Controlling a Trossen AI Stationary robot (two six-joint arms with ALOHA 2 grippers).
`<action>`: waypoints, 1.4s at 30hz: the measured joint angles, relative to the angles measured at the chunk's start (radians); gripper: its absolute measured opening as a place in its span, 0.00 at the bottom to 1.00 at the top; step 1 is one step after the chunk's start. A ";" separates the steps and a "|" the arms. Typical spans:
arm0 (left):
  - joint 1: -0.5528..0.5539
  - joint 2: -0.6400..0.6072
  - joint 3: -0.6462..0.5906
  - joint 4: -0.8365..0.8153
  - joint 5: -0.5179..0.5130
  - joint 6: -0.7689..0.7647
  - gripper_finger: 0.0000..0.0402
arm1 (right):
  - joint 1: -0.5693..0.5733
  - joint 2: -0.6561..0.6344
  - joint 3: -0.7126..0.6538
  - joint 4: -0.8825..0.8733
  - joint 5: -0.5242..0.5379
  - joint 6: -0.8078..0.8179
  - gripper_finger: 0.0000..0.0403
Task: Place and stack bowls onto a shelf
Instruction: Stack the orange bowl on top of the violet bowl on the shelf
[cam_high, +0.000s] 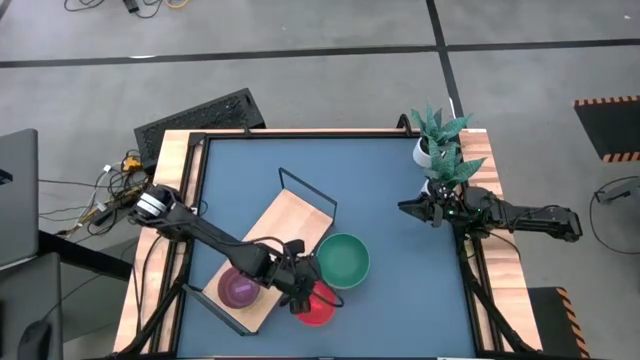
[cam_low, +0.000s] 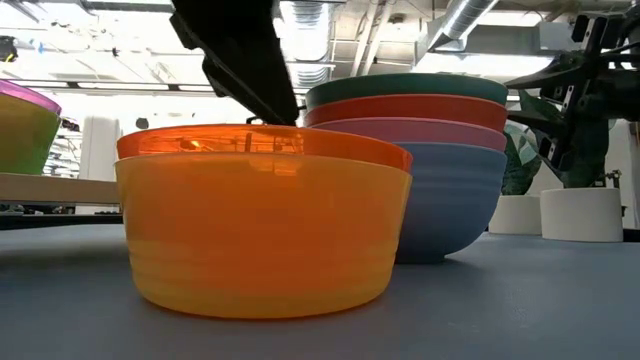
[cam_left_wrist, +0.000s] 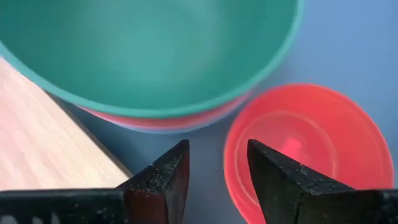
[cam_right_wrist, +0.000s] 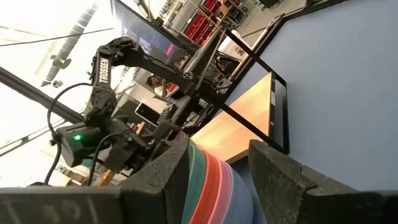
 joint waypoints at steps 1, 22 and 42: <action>0.002 0.001 0.000 0.001 -0.004 -0.004 0.36 | 0.000 0.000 0.000 0.000 0.000 0.000 0.47; -0.024 0.066 0.001 0.018 -0.010 -0.075 0.36 | 0.000 0.000 0.000 0.000 -0.020 -0.001 0.47; -0.033 0.101 0.001 0.029 0.041 -0.072 0.19 | 0.000 0.000 0.000 0.000 -0.022 -0.001 0.47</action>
